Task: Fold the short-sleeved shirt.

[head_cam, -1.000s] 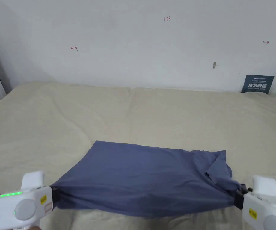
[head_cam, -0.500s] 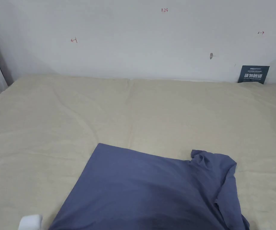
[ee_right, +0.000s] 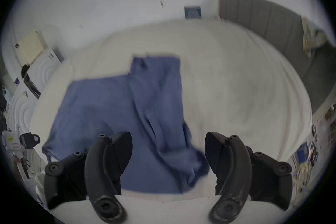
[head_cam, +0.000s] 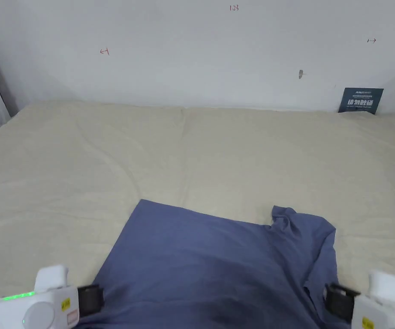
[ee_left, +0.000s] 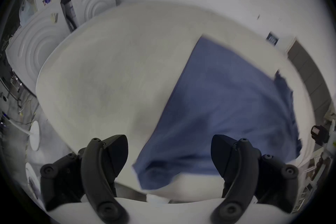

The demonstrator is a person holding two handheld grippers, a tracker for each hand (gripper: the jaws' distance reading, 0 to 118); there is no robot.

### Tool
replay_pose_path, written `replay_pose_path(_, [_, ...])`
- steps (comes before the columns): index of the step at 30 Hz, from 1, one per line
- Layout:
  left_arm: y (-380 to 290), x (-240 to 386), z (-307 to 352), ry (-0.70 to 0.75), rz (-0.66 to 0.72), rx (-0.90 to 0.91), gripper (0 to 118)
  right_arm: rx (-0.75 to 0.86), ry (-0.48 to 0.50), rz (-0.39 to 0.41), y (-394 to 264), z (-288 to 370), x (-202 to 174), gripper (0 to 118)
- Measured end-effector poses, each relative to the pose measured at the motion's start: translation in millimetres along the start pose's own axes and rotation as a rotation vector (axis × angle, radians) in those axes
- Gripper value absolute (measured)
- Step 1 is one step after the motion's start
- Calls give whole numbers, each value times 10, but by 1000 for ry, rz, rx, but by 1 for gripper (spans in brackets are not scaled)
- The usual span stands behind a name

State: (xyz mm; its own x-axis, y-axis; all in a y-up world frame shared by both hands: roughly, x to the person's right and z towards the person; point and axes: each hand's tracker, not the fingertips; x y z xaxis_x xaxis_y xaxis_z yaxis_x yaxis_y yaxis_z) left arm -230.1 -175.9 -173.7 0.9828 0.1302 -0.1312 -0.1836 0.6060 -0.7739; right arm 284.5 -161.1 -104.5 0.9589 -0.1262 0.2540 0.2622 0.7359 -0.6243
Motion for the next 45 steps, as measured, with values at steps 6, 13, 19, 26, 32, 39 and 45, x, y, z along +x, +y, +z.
replay_pose_path(6, [435,538,611,-109,-105,321,96,348,33,70,561,551,-311,85])
replay_pose_path(13, [534,922,1015,-160,-108,563,85,535,-63,141,701,917,-503,76])
replay_pose_path(19, [548,1121,1031,-205,-129,607,6,566,-52,175,713,1019,-577,45])
replay_pose_path(26, [687,1274,834,-236,-185,596,4,592,-84,182,749,904,-535,0])
replay_pose_path(32, [1093,1351,303,-274,-206,442,4,551,-92,183,862,619,-495,0])
replay_pose_path(39, [1813,1285,-917,-318,-109,57,4,469,-114,180,938,116,-473,0])
replay_pose_path(45, [2202,1258,-1901,-144,-120,-131,83,391,-142,172,962,-315,-431,0])
